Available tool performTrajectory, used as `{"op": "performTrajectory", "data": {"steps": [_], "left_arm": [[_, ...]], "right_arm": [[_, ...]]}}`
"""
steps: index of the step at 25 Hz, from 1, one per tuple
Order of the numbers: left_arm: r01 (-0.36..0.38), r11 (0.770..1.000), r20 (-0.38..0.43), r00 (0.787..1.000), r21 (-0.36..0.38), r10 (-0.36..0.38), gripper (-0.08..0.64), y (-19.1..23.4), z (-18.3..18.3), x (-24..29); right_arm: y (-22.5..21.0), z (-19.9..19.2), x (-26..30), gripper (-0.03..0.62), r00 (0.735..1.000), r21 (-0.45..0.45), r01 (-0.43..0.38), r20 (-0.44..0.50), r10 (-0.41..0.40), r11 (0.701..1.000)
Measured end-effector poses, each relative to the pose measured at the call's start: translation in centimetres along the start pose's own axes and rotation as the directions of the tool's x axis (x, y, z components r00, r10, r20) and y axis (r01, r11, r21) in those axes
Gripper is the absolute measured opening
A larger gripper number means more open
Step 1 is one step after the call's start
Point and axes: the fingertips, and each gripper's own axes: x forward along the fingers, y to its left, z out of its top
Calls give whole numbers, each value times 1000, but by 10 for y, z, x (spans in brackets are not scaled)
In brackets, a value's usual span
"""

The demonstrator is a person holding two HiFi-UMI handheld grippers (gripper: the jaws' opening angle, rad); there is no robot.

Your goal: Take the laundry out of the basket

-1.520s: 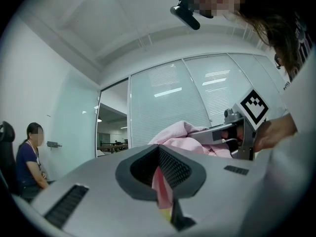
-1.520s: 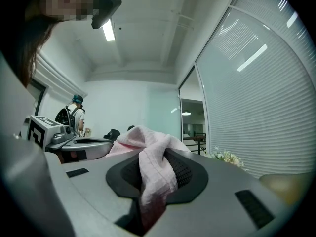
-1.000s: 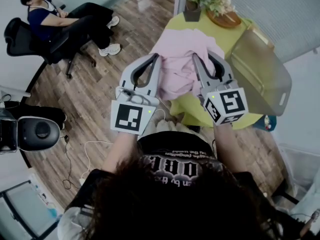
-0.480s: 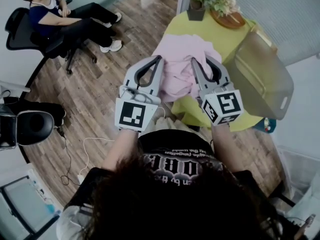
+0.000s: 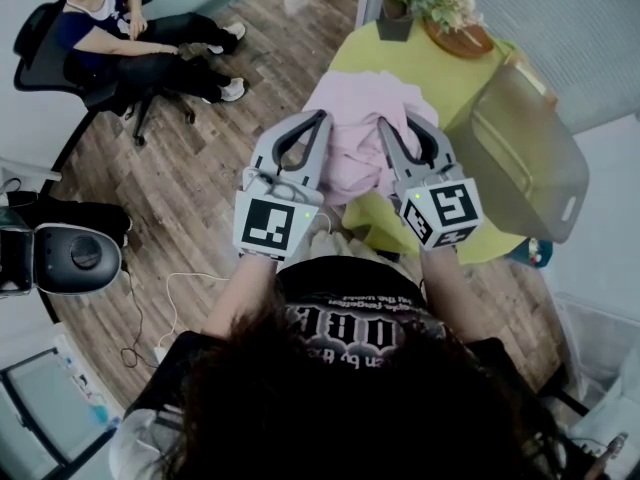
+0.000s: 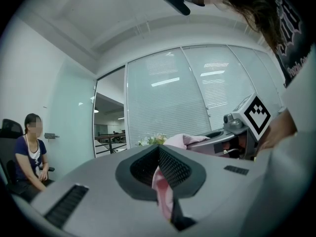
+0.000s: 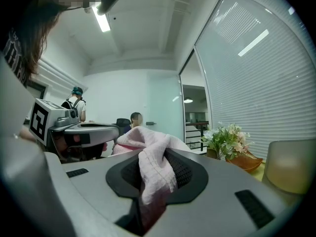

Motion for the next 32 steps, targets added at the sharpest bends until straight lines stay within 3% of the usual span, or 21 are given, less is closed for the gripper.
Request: {"op": "performTrajectory", "data": {"steps": [32], "left_arm": [[2, 1000, 9, 1000, -21, -1, 2, 3, -2, 7]], "right_arm": [[-13, 1, -1, 94, 1000, 28, 22, 6, -22, 999]]}}
